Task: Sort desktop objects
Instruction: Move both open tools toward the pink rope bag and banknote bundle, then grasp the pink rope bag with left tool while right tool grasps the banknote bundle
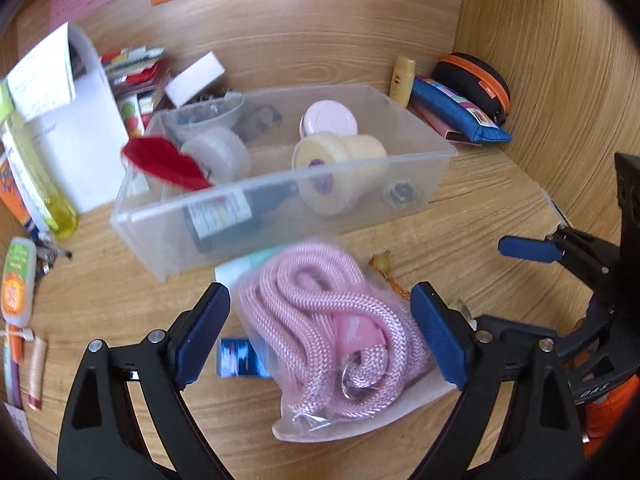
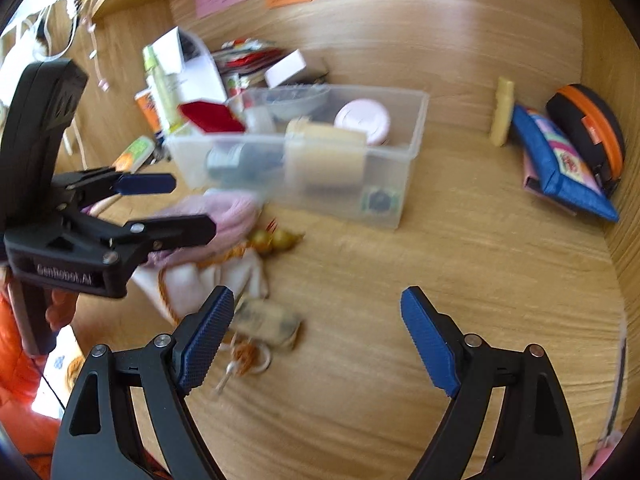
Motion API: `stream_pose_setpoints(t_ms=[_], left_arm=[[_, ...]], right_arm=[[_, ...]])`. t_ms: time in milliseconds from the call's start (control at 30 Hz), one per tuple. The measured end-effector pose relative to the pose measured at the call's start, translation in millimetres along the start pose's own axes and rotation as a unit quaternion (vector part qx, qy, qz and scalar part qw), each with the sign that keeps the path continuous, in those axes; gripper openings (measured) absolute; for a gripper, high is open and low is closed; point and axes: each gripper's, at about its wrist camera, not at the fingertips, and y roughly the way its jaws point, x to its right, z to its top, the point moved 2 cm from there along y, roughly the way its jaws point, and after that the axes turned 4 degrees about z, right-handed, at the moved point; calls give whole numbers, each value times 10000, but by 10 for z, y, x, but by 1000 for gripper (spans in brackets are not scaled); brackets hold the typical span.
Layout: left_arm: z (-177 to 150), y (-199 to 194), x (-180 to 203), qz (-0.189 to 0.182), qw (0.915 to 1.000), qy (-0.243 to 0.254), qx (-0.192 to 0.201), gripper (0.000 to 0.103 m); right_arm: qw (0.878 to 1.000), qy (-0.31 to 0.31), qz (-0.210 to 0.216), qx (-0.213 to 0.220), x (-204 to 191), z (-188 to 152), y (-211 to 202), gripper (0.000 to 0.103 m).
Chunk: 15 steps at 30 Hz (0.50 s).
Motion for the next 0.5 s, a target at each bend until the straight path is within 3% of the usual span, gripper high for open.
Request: stream_pose_setpoints(t_ms=[433,500], left_arm=[[-243,-174,-317,84,9995,-274,-139,96],[-254,-144,-350,-25,9990,-367,-256,96]], right_arm=[[9985,-383,-56,-386,-159,-87,107,81],[9985,-353,-69,-417,-140,-92,109,73]])
